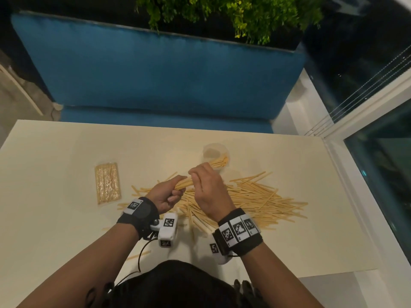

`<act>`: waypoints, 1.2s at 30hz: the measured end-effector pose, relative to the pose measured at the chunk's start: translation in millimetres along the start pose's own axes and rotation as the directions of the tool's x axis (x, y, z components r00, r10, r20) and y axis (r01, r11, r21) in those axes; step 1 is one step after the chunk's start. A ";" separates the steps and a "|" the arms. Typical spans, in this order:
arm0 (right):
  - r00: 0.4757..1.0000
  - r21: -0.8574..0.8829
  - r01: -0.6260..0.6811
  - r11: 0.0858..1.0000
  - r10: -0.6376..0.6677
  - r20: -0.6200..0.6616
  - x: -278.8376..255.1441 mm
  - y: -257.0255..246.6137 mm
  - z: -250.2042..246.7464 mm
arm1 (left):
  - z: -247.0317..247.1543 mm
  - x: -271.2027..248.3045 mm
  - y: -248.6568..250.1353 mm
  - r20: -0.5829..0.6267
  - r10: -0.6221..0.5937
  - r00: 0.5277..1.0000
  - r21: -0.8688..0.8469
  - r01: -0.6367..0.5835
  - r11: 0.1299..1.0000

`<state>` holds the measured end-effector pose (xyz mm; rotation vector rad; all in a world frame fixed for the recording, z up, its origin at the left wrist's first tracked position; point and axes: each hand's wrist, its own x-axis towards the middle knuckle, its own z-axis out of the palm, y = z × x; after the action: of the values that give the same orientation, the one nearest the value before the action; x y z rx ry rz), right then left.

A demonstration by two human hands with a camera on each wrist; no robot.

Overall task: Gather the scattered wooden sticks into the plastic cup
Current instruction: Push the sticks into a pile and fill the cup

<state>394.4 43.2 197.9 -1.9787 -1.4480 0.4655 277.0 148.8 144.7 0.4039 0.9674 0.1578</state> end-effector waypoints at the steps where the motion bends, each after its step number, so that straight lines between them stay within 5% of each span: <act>1: 1.000 0.044 -0.009 0.999 0.009 -0.004 -2.2 -3.4 -1.2 | -4.1 0.0 0.1 -0.008 0.010 1.000 0.020 -0.010 1.000; 5: 0.986 0.181 -0.126 0.975 0.143 -0.081 -8.9 -5.8 1.9 | -12.9 0.4 -0.8 -0.035 0.029 0.999 0.097 -0.026 0.995; 10: 0.905 0.353 -0.372 0.858 0.419 -0.066 -10.1 -2.1 2.2 | -12.2 9.0 -4.3 -0.104 0.117 0.988 0.176 -0.097 0.980; 14: 0.865 0.391 -0.456 0.800 0.501 -0.016 -1.6 9.8 -23.2 | -6.1 11.1 0.2 -0.066 0.109 0.992 0.170 -0.096 0.981; 17: 0.846 0.405 -0.450 0.796 0.526 -0.092 10.8 28.3 -55.6 | -8.5 20.5 9.3 -0.113 0.101 0.989 0.237 -0.072 0.969; 21: 0.800 0.351 -0.437 0.828 0.536 -0.269 38.8 57.1 -87.8 | 1.7 30.6 20.4 -0.176 0.226 0.958 0.627 -0.068 0.776; 27: 0.818 0.098 -0.518 0.850 0.525 -0.235 80.2 94.2 -55.7 | 38.7 52.5 26.8 0.035 0.433 0.901 0.958 -0.153 0.242; 32: 0.897 -0.111 -0.426 0.898 0.403 -0.183 91.9 96.7 -23.3 | 71.0 58.1 28.1 0.248 0.564 0.787 0.913 -0.384 0.135; 36: 0.958 -0.362 -0.274 0.891 0.287 -0.018 91.0 98.9 -1.6 | 66.1 74.1 23.2 0.277 0.573 0.771 0.907 -0.407 0.109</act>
<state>496.3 109.1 140.3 -2.5070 -1.3464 0.3779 374.4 175.4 130.3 1.9361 0.9408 0.2136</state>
